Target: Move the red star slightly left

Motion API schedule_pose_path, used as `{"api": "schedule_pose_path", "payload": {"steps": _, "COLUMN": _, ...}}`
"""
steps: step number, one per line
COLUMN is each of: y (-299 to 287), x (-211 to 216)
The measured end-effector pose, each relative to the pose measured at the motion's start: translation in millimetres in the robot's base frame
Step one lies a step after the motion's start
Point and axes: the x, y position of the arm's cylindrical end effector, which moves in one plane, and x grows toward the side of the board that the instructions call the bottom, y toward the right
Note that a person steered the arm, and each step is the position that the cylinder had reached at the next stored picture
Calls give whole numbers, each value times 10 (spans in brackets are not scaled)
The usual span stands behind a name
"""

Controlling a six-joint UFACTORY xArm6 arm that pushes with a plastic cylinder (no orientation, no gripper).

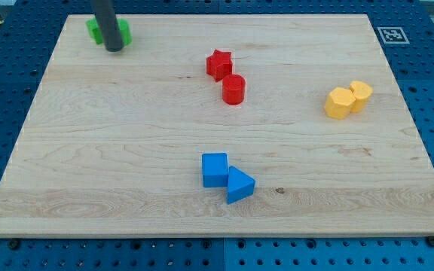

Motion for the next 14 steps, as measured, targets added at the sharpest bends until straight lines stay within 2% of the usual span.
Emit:
{"api": "schedule_pose_path", "payload": {"steps": 1, "y": 399, "x": 0}}
{"api": "schedule_pose_path", "payload": {"steps": 2, "y": 1060, "x": -1}}
{"api": "schedule_pose_path", "payload": {"steps": 6, "y": 1248, "x": 15}}
{"api": "schedule_pose_path", "payload": {"steps": 9, "y": 2565, "x": 272}}
{"api": "schedule_pose_path", "payload": {"steps": 10, "y": 2274, "x": 555}}
{"api": "schedule_pose_path", "payload": {"steps": 14, "y": 1572, "x": 703}}
